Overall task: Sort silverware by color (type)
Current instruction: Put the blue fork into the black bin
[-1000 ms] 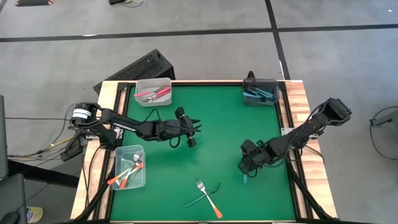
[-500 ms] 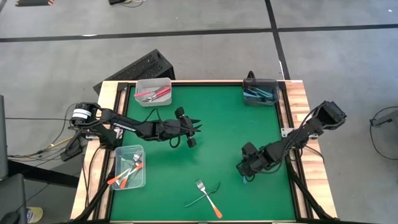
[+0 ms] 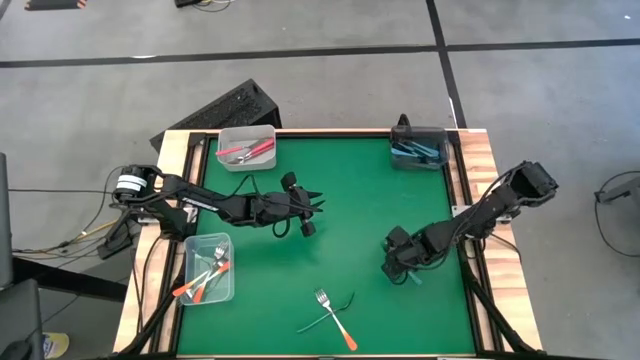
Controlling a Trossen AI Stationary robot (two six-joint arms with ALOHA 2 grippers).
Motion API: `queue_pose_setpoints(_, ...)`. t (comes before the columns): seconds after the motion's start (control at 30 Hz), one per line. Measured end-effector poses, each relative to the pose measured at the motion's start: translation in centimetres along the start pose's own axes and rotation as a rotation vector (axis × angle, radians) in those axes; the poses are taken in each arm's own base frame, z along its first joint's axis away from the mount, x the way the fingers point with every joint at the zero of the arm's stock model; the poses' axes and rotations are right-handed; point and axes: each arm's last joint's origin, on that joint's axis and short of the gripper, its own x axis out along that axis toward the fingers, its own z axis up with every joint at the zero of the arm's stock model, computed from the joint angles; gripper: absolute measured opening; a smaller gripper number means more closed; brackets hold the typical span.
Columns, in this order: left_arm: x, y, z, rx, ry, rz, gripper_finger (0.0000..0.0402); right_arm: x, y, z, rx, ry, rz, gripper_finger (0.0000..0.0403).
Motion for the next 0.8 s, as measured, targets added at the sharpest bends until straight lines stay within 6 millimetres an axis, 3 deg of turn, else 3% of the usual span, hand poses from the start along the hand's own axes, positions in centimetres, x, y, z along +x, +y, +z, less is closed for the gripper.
queue_pose_setpoints(0.1, 0.0, 0.0, 0.0, -0.001, 0.000, 0.001, 0.0087, 0.2, -0.3, 0.7, -0.050, 0.007, -0.011, 0.0012)
queue_pose_setpoints(0.37, 0.0, 0.1, 0.0, -0.001, 0.000, 0.002, 0.0087, -0.7, -2.5, 3.0, -0.150, -0.098, -0.133, 0.0017)
queue_pose_setpoints(0.6, 0.0, 0.1, 0.0, -0.001, 0.000, 0.002, 0.0087, -4.6, -4.8, 6.3, -0.322, -0.276, -0.442, 0.0016)
queue_pose_setpoints(0.8, 0.0, 0.1, 0.0, 0.000, 0.002, 0.002, 0.0087, -7.3, -6.2, 9.8, -0.568, -0.435, -0.709, 0.0015)
